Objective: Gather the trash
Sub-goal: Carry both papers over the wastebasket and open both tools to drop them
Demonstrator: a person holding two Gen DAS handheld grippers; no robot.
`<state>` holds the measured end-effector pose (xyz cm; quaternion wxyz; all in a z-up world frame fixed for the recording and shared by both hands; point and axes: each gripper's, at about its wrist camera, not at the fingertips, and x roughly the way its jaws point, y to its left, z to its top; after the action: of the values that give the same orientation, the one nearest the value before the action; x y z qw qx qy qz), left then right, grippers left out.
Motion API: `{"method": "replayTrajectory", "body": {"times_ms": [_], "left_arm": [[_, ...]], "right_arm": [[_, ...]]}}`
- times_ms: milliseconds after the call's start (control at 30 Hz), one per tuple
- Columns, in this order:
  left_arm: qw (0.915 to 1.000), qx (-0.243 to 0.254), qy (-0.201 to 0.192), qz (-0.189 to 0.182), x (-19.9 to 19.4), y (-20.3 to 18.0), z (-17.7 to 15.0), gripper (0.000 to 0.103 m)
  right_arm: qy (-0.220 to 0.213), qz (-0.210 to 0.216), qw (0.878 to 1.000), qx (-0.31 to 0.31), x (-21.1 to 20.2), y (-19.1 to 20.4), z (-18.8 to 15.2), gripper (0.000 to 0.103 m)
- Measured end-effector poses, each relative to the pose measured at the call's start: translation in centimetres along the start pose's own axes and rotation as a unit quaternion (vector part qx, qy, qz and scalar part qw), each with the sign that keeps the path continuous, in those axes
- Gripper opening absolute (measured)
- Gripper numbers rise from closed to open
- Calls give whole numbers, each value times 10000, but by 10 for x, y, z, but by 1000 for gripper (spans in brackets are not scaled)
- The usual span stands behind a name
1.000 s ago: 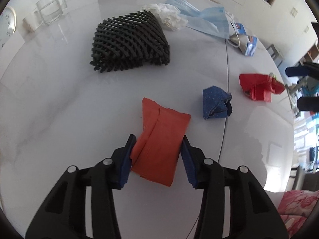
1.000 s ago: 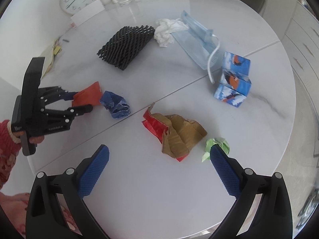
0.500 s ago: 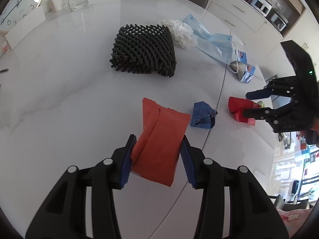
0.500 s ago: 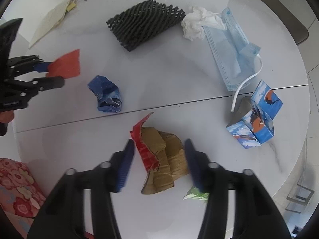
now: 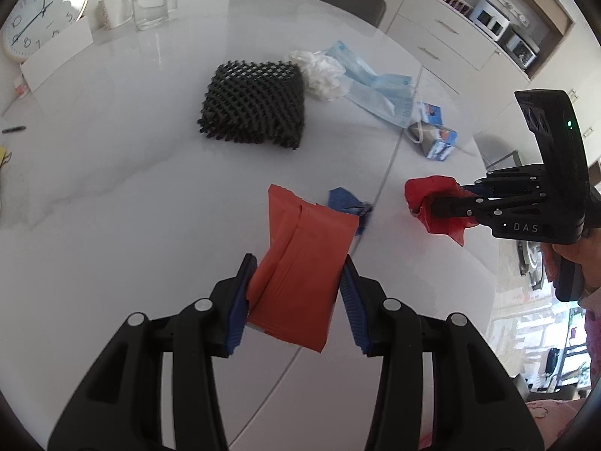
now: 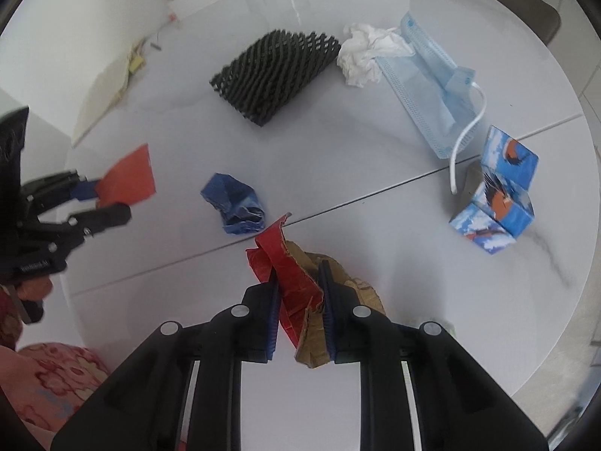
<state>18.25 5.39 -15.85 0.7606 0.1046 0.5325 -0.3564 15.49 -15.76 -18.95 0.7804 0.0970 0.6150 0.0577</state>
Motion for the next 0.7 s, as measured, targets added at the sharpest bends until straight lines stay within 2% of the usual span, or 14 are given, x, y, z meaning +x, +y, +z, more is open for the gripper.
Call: {"method": "replayTrajectory", "body": {"times_ms": [200,400,567,700], "left_arm": [[9988,430,-104,-211,-15,-49,-5,44],[9941,895,-28,-617,-18,-114,-13,44],[9827,1540,177,-1011,-8,-187,-22,44],[9683,2088,349,-1325,6,-249,-27,44]], "right_arm": [[-620,186,9965,527,-53,-7,-48,20],[-1013,-48,9878,1184,-108,-35,-126,20],[-1152,-334,9758,1830,-138,-69,-194,20],[-1253,-536,9635,2304,-156,-97,-244,20]]}}
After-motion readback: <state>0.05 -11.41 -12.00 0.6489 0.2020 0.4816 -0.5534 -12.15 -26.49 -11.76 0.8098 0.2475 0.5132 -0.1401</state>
